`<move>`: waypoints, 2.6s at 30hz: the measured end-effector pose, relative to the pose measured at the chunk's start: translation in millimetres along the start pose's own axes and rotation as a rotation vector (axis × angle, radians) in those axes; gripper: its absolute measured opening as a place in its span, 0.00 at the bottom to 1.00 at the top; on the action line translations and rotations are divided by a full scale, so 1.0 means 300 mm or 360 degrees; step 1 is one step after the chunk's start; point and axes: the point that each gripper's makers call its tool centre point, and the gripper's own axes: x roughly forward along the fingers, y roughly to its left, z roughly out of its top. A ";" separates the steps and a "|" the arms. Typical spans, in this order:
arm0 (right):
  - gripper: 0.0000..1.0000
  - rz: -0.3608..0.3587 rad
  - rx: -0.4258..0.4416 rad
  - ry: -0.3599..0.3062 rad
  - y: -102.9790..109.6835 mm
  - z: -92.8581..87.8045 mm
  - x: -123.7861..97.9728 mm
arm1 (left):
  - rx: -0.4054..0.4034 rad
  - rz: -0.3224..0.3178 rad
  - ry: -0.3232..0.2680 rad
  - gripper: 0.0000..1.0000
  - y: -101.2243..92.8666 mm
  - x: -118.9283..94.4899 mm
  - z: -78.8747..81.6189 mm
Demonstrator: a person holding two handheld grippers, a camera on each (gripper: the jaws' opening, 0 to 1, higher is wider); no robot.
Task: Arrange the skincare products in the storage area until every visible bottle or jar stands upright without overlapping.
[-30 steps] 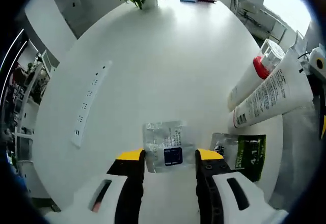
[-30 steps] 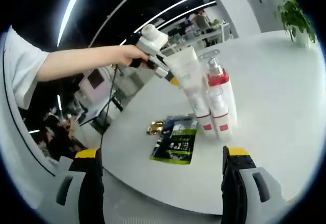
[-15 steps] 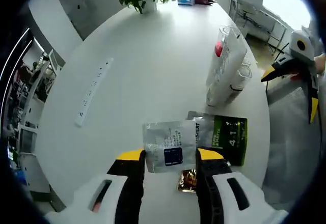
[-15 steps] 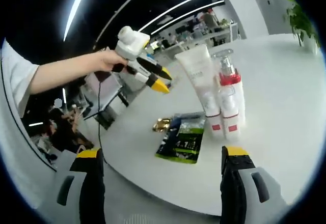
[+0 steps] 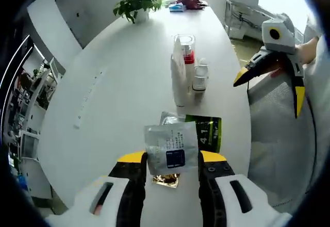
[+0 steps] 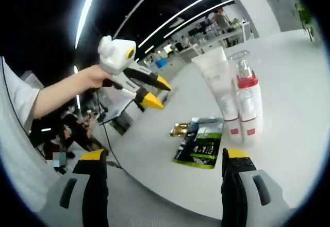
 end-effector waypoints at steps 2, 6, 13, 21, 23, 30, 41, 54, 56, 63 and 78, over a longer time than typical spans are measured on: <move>0.90 0.0018 0.0003 -0.0007 0.009 0.003 0.001 | 0.0016 -0.0015 -0.0002 0.41 -0.032 -0.015 -0.005; 0.87 0.0067 0.0010 0.0017 0.026 -0.004 0.010 | 0.0075 -0.0025 0.0013 0.41 -0.102 -0.039 -0.013; 0.83 0.0151 0.0046 0.0041 0.049 -0.009 0.022 | 0.0115 -0.0034 0.0005 0.41 -0.203 -0.059 -0.017; 0.63 0.0309 0.0153 0.0038 0.111 0.006 0.025 | 0.0146 -0.0033 -0.0018 0.41 -0.306 -0.073 -0.003; 0.56 0.0331 0.0126 0.0079 0.122 -0.001 0.036 | 0.0152 -0.0043 -0.0041 0.41 -0.329 -0.080 0.009; 0.26 0.0479 0.0261 0.0072 0.169 0.015 0.061 | 0.0227 -0.0019 -0.0022 0.41 -0.380 -0.121 0.043; 0.08 0.0639 0.0378 0.0077 0.227 0.045 0.083 | 0.0224 -0.0013 -0.0029 0.41 -0.414 -0.149 0.066; 0.02 0.0775 0.0439 0.0101 0.270 0.067 0.101 | 0.0068 0.0064 -0.0027 0.42 -0.392 -0.187 0.049; 0.01 0.0762 0.0387 0.0145 0.264 0.051 0.109 | -0.0010 0.0081 -0.0065 0.41 -0.386 -0.194 0.048; 0.01 0.0783 0.0458 0.0151 0.251 0.067 0.121 | -0.0251 0.0119 -0.0179 0.51 -0.362 -0.223 0.016; 0.01 0.0853 0.0576 0.0087 0.270 0.145 0.128 | -0.1083 0.0147 -0.0764 0.59 -0.361 -0.308 -0.035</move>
